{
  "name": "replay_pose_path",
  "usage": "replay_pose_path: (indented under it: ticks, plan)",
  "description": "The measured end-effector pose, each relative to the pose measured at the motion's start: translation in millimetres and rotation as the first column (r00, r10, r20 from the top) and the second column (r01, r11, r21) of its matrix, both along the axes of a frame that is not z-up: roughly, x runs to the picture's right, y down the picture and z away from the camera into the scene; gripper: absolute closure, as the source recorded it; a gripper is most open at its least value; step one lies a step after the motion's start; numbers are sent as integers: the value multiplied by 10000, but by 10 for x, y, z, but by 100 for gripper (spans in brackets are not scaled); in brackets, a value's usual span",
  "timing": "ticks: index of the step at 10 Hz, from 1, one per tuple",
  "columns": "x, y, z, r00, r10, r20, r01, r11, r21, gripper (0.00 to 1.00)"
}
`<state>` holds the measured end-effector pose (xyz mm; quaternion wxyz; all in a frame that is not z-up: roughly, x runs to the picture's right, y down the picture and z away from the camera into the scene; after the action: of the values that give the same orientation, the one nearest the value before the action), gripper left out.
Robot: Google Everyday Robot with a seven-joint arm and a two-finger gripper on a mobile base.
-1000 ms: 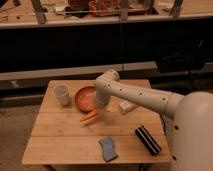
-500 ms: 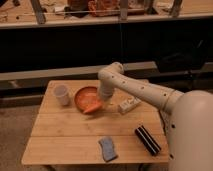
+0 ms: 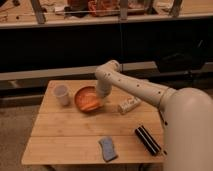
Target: Place the pepper in the ceramic bowl
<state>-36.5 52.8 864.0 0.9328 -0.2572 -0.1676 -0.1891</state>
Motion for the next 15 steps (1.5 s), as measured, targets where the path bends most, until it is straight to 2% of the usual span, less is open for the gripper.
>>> replay_pose_path:
  ticks: [3,15]
  plan:
    - [-105,-29,40,10000,-15,-3,15,10000,-5,95]
    - [-191,-173,129,10000,26,-94,-26,10000,3,95]
